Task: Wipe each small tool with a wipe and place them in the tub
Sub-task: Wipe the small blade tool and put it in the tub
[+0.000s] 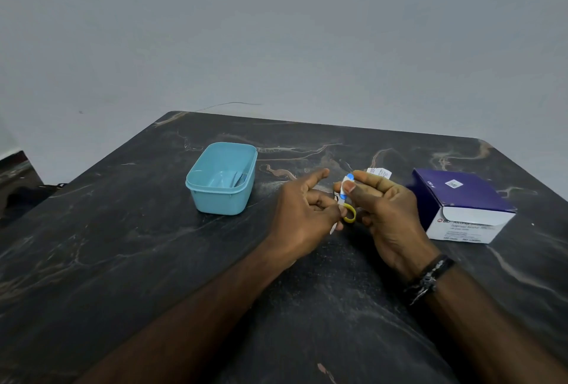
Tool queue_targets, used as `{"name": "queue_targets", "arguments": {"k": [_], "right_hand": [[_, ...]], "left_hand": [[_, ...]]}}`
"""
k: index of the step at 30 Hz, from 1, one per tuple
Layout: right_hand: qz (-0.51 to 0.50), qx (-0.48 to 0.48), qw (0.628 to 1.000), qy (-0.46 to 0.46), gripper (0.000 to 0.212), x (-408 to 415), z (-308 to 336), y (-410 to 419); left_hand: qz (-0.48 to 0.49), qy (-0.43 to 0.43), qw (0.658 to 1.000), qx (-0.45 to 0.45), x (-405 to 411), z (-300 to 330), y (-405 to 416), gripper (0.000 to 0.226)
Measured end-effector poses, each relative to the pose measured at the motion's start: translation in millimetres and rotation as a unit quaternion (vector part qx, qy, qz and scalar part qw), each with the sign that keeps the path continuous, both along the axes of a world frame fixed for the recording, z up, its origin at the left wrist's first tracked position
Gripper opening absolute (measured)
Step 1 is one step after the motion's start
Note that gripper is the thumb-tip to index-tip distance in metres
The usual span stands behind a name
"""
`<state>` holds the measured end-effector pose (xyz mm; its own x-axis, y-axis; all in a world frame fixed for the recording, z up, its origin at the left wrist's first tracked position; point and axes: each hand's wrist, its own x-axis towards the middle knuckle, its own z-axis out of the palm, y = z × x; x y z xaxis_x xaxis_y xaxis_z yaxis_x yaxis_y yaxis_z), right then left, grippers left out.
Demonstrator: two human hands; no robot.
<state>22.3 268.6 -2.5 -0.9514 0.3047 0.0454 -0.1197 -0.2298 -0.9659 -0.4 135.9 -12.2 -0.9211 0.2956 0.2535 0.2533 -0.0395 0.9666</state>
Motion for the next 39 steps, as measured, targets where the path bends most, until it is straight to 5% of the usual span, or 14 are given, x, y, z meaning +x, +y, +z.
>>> {"name": "queue_targets", "arguments": {"k": [25, 39], "right_hand": [[-0.058, 0.006, 0.998, 0.015, 0.032, -5, -1, 10], [0.013, 0.025, 1.000, 0.007, 0.024, -1, -4, -6]], "left_hand": [[-0.010, -0.009, 1.000, -0.001, 1, 1, 3, 0.067], [0.018, 0.000, 1.000, -0.011, -6, 0, -2, 0.066]]}}
